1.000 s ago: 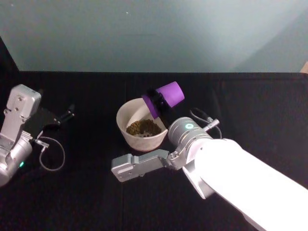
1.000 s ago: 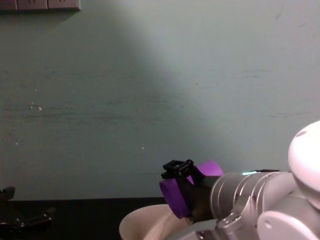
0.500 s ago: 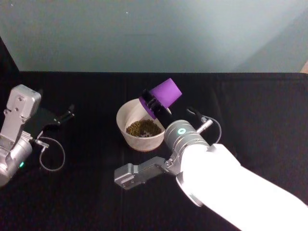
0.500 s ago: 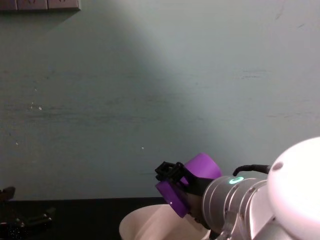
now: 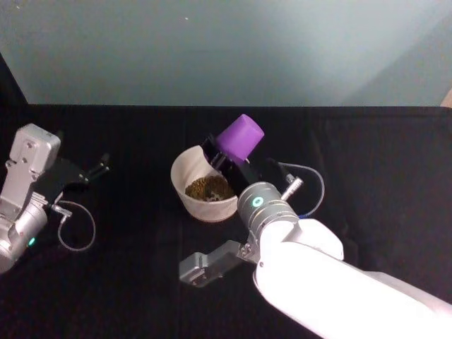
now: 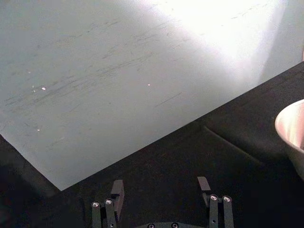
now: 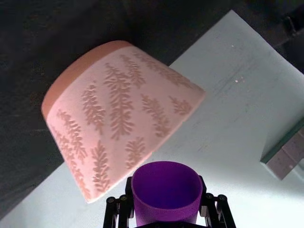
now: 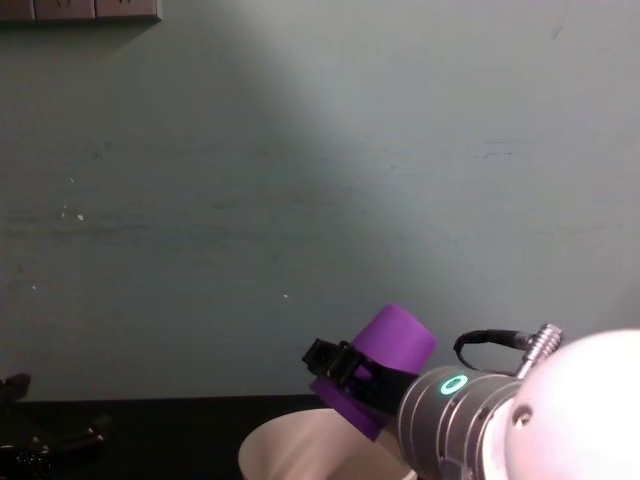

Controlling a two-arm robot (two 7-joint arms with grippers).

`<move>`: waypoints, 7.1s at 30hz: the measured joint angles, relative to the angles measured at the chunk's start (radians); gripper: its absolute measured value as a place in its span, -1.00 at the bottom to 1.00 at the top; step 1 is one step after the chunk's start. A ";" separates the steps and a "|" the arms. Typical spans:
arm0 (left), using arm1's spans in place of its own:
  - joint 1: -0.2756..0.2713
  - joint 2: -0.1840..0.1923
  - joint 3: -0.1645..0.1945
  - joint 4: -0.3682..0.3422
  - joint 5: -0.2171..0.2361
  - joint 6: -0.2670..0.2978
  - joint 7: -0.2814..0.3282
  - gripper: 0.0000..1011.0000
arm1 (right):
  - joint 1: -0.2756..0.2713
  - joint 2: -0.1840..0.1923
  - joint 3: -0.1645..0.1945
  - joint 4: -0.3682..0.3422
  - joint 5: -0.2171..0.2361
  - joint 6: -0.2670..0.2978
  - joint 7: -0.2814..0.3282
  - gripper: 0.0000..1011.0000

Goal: Pick up the cup and pour the mung beans from the cup into the bowl.

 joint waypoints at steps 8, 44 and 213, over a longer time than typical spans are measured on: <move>0.000 0.000 0.000 0.000 0.000 0.000 0.000 0.98 | 0.009 0.005 -0.023 0.007 -0.046 -0.013 0.013 0.46; 0.000 0.000 0.000 0.000 0.000 0.000 0.000 0.98 | -0.330 -0.108 0.540 -0.159 0.801 0.015 -0.410 0.46; 0.000 0.000 0.000 0.000 0.000 0.000 0.000 0.98 | -0.344 -0.038 0.880 0.216 1.968 -0.308 -0.380 0.98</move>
